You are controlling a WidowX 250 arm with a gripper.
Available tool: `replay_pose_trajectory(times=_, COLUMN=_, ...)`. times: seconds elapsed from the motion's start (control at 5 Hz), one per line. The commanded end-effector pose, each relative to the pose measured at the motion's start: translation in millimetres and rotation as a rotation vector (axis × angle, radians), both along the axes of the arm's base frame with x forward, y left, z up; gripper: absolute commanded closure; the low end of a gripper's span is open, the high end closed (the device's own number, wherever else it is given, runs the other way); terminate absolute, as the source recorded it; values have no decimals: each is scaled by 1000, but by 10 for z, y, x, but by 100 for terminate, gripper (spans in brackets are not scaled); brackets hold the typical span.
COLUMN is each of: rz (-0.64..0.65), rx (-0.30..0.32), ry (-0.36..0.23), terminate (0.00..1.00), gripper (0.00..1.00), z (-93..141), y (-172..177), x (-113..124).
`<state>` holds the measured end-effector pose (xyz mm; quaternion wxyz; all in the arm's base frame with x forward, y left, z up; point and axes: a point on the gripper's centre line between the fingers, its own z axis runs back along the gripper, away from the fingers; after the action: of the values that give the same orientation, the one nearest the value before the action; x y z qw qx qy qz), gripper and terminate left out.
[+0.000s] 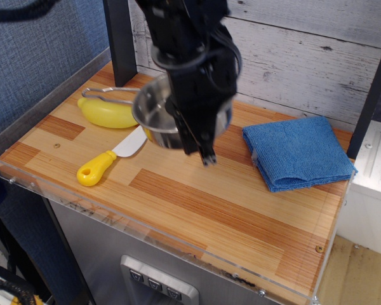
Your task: Place the pan on the far edge of the table
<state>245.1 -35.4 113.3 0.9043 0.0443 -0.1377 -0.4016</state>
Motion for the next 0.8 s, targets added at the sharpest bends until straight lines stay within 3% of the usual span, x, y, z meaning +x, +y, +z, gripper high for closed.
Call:
replay_pose_trajectory(times=0.0, rz=-47, rx=37, ry=2, terminate=0, gripper=100, z=-219, y=-181, x=-175)
replay_pose_trajectory(times=0.6, rz=-78, rx=94, ry=91, terminate=0, gripper=100, z=-790, y=-314, x=-219)
